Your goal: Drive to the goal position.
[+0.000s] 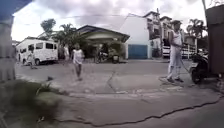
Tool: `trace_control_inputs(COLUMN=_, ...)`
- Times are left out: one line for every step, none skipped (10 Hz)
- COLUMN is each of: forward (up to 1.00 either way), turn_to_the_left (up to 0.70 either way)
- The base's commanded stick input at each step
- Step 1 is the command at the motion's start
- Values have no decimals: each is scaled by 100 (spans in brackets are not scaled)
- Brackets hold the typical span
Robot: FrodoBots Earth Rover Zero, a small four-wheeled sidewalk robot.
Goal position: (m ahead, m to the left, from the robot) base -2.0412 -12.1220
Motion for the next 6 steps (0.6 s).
trace_control_inputs(forward=-12, turn_to_the_left=0)
trace_control_inputs(forward=-12, turn_to_the_left=0)
trace_control_inputs(forward=-12, turn_to_the_left=0)
trace_control_inputs(forward=-12, turn_to_the_left=0)
trace_control_inputs(forward=-12, turn_to_the_left=0)
trace_control_inputs(forward=-12, turn_to_the_left=0)
